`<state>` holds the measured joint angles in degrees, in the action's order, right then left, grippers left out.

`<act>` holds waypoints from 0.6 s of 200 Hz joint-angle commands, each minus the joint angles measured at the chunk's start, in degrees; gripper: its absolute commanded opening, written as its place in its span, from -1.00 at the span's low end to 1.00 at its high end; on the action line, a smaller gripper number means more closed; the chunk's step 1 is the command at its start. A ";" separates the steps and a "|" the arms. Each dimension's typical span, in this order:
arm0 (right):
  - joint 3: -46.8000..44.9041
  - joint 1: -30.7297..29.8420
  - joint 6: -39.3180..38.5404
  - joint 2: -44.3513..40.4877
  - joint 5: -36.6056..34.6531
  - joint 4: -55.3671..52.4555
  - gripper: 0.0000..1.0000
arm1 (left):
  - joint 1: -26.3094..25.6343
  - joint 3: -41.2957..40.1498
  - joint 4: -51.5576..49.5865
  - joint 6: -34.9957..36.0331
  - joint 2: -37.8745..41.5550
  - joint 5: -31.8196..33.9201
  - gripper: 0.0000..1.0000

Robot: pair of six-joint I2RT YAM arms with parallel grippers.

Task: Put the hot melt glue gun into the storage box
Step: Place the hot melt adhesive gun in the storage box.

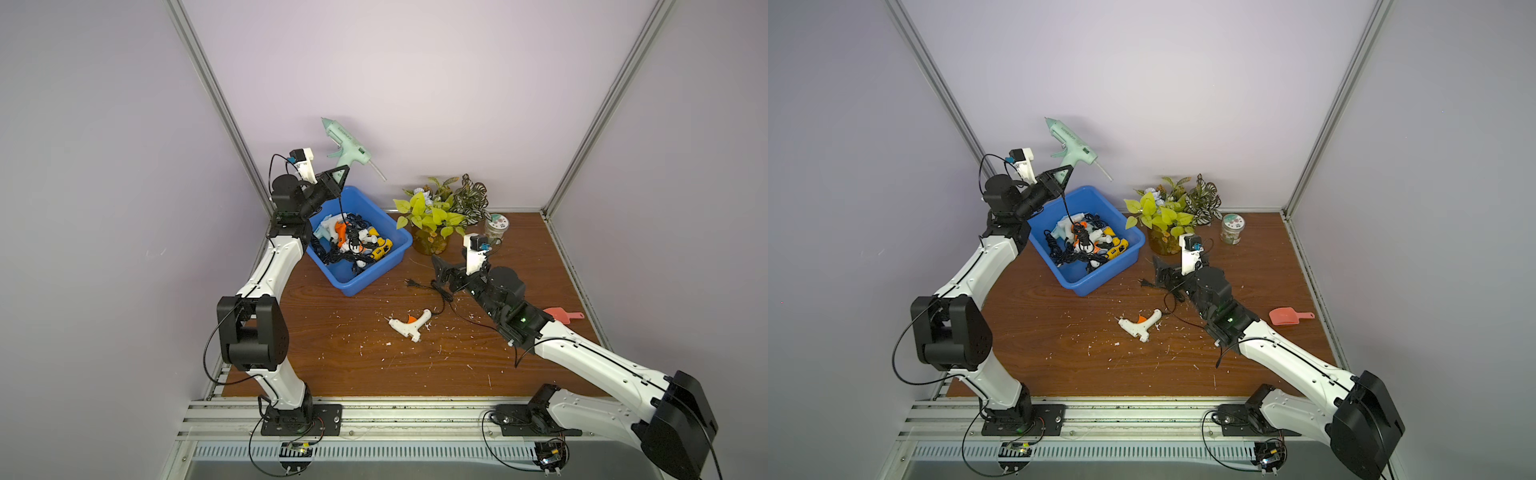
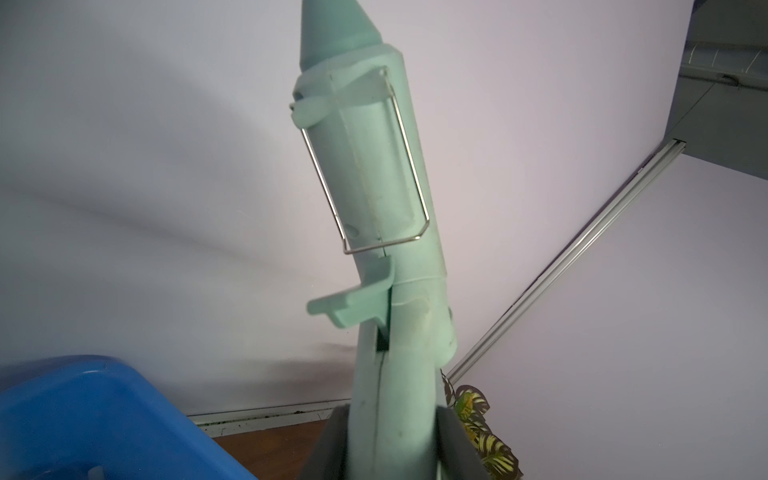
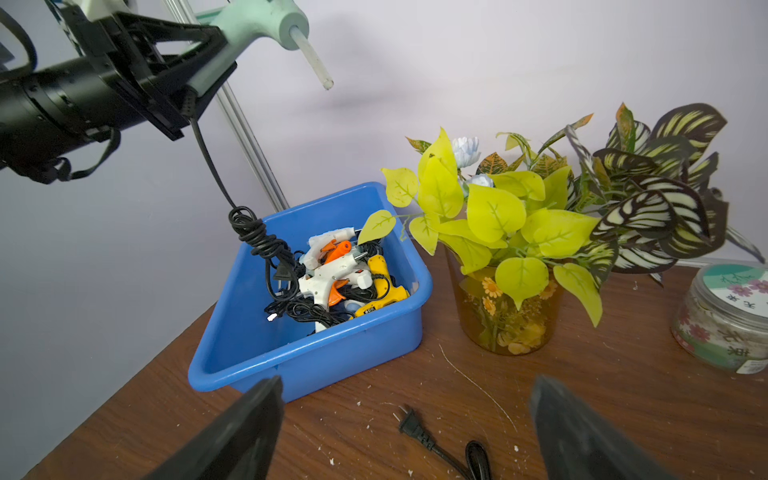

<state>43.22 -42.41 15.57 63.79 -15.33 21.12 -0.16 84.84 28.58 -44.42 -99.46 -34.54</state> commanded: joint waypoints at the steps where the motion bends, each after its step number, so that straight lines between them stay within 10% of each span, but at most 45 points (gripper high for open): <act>1: 0.19 -0.27 1.17 -1.35 -2.20 0.10 0.99 | 0.17 1.28 8.90 -2.45 -1.17 0.87 -1.00; 120: -0.64 -0.30 2.31 -1.92 -2.37 -1.00 0.99 | -0.71 -19.22 19.09 -7.67 -5.20 7.03 -0.99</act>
<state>42.61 -42.41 17.04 63.02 -17.32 19.33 -0.75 68.05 40.45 -50.65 -105.54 -29.89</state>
